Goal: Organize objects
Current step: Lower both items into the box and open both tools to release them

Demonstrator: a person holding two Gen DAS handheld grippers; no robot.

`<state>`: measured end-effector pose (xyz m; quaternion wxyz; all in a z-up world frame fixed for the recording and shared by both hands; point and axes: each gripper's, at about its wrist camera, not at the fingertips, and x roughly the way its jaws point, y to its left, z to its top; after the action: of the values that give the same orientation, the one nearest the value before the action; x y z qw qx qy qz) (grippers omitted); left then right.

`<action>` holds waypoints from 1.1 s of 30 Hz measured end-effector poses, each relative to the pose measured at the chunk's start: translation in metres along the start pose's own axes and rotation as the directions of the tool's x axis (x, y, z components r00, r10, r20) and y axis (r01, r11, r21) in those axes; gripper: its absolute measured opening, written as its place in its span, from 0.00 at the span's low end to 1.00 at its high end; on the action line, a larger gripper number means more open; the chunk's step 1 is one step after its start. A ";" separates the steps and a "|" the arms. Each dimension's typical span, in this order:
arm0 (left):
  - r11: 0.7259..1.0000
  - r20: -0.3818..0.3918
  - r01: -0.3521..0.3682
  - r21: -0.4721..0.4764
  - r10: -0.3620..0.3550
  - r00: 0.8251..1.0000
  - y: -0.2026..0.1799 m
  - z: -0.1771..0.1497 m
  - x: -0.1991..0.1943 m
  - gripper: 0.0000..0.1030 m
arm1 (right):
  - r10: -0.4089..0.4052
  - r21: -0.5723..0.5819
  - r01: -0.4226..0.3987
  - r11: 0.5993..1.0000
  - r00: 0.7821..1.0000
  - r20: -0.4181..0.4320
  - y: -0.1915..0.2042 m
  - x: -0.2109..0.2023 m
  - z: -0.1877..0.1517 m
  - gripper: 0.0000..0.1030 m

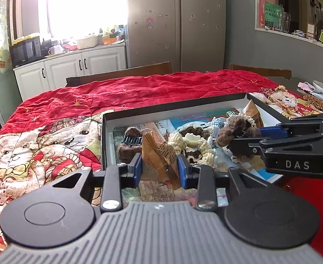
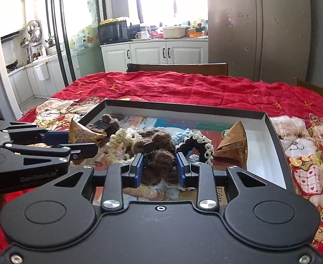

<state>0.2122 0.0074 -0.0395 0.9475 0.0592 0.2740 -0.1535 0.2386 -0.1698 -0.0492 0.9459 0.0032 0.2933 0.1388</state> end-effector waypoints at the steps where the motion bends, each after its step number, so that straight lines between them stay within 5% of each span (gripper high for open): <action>1: 1.000 -0.001 -0.001 0.002 0.001 1.000 0.000 0.000 0.001 0.36 | 0.000 0.007 0.000 1.000 1.000 0.001 -0.002 0.001 0.000 0.29; 33: 0.998 -0.022 -0.029 0.057 0.030 0.999 -0.007 -0.006 0.024 0.37 | -0.017 0.036 0.017 0.999 1.000 0.006 -0.007 0.024 -0.004 0.29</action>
<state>0.2260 -0.0042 -0.0578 0.9444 0.0920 0.2795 -0.1466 0.2573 -0.1709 -0.0667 0.9477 0.0182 0.2927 0.1256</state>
